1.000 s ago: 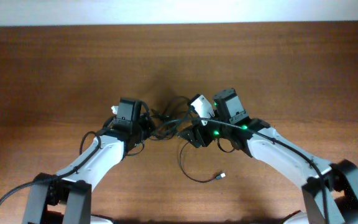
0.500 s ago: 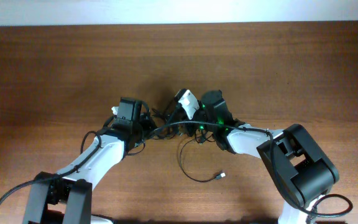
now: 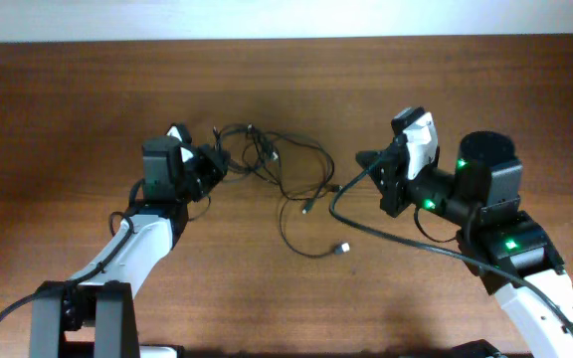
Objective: Untangle cables
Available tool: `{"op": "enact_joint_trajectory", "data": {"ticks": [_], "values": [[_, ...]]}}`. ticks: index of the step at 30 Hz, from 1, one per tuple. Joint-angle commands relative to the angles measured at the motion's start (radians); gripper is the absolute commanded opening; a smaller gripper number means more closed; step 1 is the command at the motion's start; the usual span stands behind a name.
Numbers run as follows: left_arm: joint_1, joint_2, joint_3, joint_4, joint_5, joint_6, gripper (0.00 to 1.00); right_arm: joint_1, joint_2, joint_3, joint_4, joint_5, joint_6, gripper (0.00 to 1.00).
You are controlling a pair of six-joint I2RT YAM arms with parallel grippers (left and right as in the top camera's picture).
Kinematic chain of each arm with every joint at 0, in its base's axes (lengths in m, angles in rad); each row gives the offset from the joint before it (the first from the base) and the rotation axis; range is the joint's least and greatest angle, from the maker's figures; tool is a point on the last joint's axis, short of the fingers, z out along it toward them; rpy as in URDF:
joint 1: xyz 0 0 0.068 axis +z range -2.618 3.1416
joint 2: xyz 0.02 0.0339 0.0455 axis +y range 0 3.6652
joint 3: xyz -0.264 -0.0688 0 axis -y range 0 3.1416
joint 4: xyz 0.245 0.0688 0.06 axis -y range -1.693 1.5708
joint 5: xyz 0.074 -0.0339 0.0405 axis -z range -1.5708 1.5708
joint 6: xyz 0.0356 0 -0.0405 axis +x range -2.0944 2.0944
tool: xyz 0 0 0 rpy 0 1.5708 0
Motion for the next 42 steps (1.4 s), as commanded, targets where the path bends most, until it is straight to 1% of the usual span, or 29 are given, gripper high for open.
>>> {"op": "enact_joint_trajectory", "data": {"ticks": [1, 2, 3, 4, 7, 8, 9, 11, 14, 16, 19, 21, 25, 26, 27, 28, 29, 30, 31, 32, 33, 35, 36, 37, 38, 39, 40, 41, 42], "values": [[-0.002, -0.026, 0.008, -0.033, 0.179, 0.189, 0.00, 0.118, 0.118, -0.004, -0.145, -0.104, 0.037, 0.35], [-0.005, -0.026, 0.008, -0.020, 0.309, 0.317, 0.00, 0.197, 0.204, -0.004, -0.121, -0.193, 0.036, 0.52], [-0.005, -0.026, 0.008, -0.018, 0.375, 0.381, 0.00, 0.243, 0.265, -0.004, -0.077, -0.240, 0.024, 0.52], [-0.005, -0.026, 0.008, -0.018, 0.423, 0.399, 0.00, 0.284, 0.326, -0.004, -0.017, -0.256, -0.021, 0.52], [-0.005, -0.026, 0.008, -0.018, 0.537, 0.365, 0.00, 0.316, 0.477, -0.004, 0.143, -0.250, -0.039, 0.58], [-0.005, -0.026, 0.008, -0.018, 0.582, 0.344, 0.00, 0.317, 0.514, -0.004, 0.150, -0.171, -0.040, 0.61], [-0.005, -0.026, 0.008, -0.018, 0.584, 0.269, 0.00, 0.317, 0.532, -0.004, 0.153, -0.113, -0.046, 0.61], [-0.005, -0.026, 0.008, -0.018, 0.583, 0.198, 0.00, 0.316, 0.531, -0.004, 0.172, -0.058, -0.071, 0.61], [-0.005, -0.026, 0.008, -0.022, 0.583, 0.180, 0.00, 0.316, 0.505, -0.002, 0.156, -0.070, -0.072, 0.61], [-0.005, -0.026, 0.008, -0.025, 0.583, 0.178, 0.00, 0.286, 0.396, -0.002, 0.032, -0.070, -0.073, 0.61], [-0.005, -0.026, 0.008, -0.029, 0.584, 0.031, 0.00, 0.245, 0.360, -0.002, 0.009, -0.071, -0.076, 0.60], [-0.005, -0.026, 0.008, -0.029, 0.595, -0.060, 0.00, 0.246, 0.422, -0.002, 0.009, -0.187, -0.076, 0.60], [-0.005, -0.026, 0.008, -0.029, 0.624, -0.267, 0.00, 0.247, 0.488, -0.002, 0.074, -0.199, -0.072, 0.60], [-0.005, -0.026, 0.008, -0.029, 0.625, -0.298, 0.00, 0.248, 0.491, -0.002, 0.092, -0.270, -0.073, 0.60], [-0.005, -0.026, 0.008, -0.029, 0.620, -0.312, 0.00, 0.248, 0.491, -0.002, 0.176, -0.520, -0.077, 0.61], [-0.010, -0.026, 0.008, -0.043, 0.572, -0.312, 0.00, 0.248, 0.491, -0.002, 0.262, -0.705, -0.077, 0.59], [-0.026, -0.026, 0.008, -0.065, 0.504, -0.304, 0.00, 0.248, 0.490, -0.002, 0.338, -0.833, -0.076, 0.43], [-0.050, -0.026, 0.008, -0.094, 0.422, -0.290, 0.00, 0.248, 0.490, -0.002, 0.411, -0.888, -0.035, 0.17], [-0.096, -0.026, 0.008, -0.100, 0.353, -0.257, 0.00, 0.246, 0.490, -0.002, 0.488, -0.879, 0.058, 0.04], [-0.140, -0.026, 0.008, -0.100, 0.307, -0.218, 0.00, 0.245, 0.489, -0.002, 0.535, -0.847, 0.102, 0.04], [-0.202, -0.026, 0.008, -0.120, 0.218, -0.139, 0.00, 0.243, 0.480, 0.006, 0.586, -0.751, 0.150, 0.04], [-0.251, -0.026, 0.008, -0.266, 0.026, -0.127, 0.00, 0.211, 0.457, 0.045, 0.577, -0.707, 0.169, 0.04], [-0.250, -0.026, 0.008, -0.291, 0.018, -0.127, 0.00, 0.184, 0.442, 0.058, 0.540, -0.657, 0.186, 0.04], [-0.249, -0.026, 0.008, -0.277, 0.025, -0.127, 0.00, 0.156, 0.435, 0.058, 0.427, -0.532, 0.196, 0.08], [-0.249, -0.026, 0.008, -0.253, 0.025, -0.089, 0.00, 0.136, 0.437, 0.058, 0.281, -0.397, 0.248, 0.33], [-0.249, -0.026, 0.008, -0.240, 0.025, -0.005, 0.00, 0.129, 0.438, 0.058, 0.186, -0.314, 0.293, 0.43], [-0.250, -0.026, 0.008, -0.243, 0.024, 0.091, 0.00, 0.127, 0.439, 0.058, 0.076, -0.204, 0.388, 0.48], [-0.250, -0.026, 0.008, -0.248, 0.024, 0.182, 0.00, 0.129, 0.446, 0.058, 0.035, -0.171, 0.472, 0.51], [-0.251, -0.026, 0.008, -0.256, 0.024, 0.217, 0.00, 0.129, 0.468, 0.057, 0.025, -0.167, 0.550, 0.56]]}}
